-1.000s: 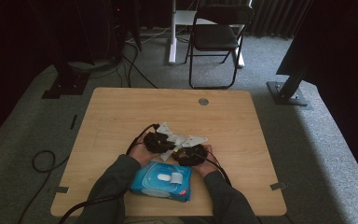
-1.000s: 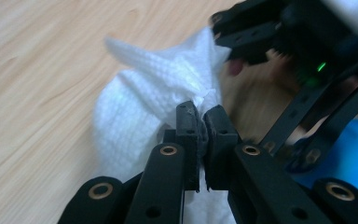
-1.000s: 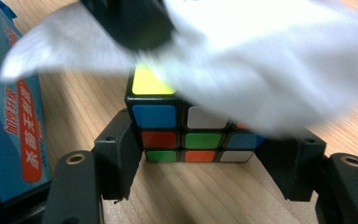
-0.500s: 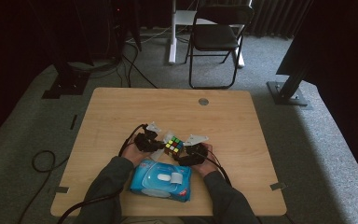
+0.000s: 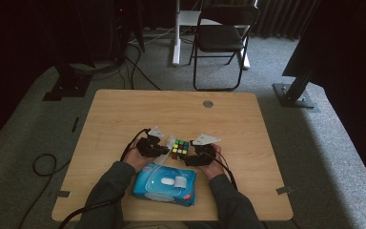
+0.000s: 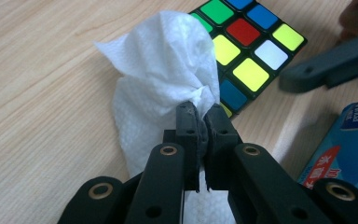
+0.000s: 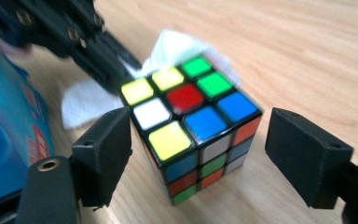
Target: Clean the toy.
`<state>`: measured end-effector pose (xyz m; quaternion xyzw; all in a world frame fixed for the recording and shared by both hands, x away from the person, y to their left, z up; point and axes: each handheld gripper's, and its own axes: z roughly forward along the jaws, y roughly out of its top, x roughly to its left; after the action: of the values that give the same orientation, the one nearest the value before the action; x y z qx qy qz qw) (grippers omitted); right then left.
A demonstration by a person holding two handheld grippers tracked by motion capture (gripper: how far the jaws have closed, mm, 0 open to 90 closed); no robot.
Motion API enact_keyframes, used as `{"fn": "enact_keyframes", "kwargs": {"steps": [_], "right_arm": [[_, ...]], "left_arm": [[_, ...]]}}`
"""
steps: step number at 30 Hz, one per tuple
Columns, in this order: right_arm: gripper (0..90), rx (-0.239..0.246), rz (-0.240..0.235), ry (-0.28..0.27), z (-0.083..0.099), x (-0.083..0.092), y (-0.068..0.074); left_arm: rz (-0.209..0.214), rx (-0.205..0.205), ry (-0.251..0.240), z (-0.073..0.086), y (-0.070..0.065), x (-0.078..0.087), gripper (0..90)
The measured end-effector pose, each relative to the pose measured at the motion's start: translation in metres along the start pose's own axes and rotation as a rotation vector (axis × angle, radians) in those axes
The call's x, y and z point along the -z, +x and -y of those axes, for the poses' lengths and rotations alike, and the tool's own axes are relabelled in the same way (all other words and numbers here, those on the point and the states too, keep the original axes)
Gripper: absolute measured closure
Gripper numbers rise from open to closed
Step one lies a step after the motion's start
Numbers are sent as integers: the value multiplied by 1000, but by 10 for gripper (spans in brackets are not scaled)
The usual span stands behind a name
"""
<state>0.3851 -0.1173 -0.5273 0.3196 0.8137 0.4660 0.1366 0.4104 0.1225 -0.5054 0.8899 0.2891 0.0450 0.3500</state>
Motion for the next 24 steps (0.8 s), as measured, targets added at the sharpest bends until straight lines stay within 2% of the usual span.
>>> {"fn": "enact_keyframes", "kwargs": {"steps": [4,8,11,17,20,24], "right_arm": [[272,-31,-6,-34,-3,6,-3],[331,-46,-3,-38,-4,8,-4],[410,-66,-1,-38,-4,7,-6],[503,-73,20,6,-2,5,-6],[495,-80,23,1,-2,4,-7],[477,-94,0,-34,-4,7,-7]], "left_arm": [[-14,-1,-9,0,0,0,865],[-15,-2,-13,-1,0,1,865],[-9,-2,-26,-1,0,1,865],[8,6,-32,4,-2,2,865],[-4,15,-43,6,-1,3,864],[-23,38,-60,8,2,3,862]]}}
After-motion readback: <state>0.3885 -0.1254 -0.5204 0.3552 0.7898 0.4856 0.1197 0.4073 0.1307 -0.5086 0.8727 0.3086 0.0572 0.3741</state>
